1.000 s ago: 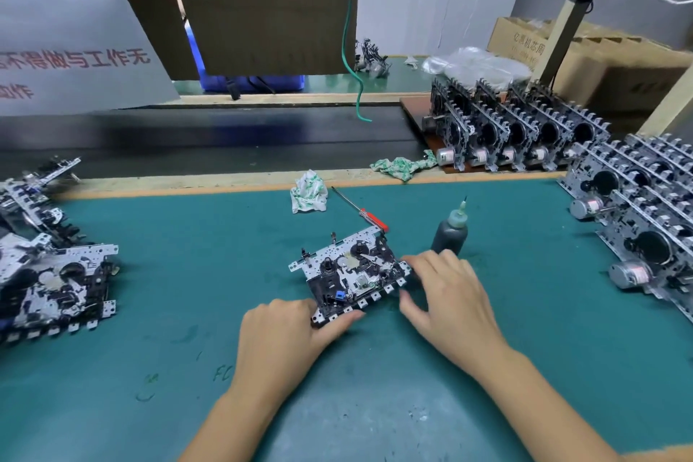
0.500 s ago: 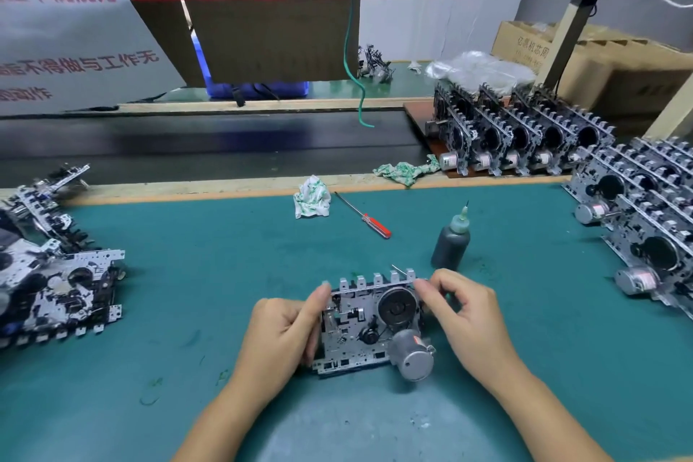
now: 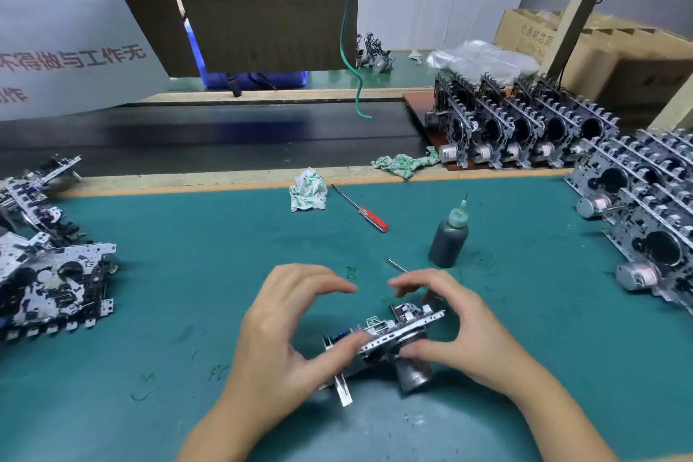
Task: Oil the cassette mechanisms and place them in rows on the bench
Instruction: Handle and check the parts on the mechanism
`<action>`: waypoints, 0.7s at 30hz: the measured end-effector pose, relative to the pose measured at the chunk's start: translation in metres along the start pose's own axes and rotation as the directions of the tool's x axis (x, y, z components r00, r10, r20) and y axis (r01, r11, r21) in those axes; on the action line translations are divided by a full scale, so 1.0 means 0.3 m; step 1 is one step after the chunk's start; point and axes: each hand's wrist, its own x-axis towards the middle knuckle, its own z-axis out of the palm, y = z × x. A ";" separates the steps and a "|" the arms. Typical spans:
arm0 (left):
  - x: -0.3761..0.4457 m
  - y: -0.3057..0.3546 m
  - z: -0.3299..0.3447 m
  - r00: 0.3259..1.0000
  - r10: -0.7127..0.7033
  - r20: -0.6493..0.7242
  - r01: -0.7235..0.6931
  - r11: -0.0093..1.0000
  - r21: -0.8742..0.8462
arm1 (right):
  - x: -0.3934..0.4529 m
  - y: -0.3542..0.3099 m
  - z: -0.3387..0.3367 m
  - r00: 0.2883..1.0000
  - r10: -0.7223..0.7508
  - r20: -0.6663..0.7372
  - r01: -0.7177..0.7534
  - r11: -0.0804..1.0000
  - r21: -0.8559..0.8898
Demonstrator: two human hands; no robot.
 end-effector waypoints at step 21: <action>0.066 0.015 0.031 0.923 0.142 0.358 -0.133 0.990 -0.050 | 0.011 -0.011 0.015 0.999 0.031 -0.035 -0.028 0.997 0.077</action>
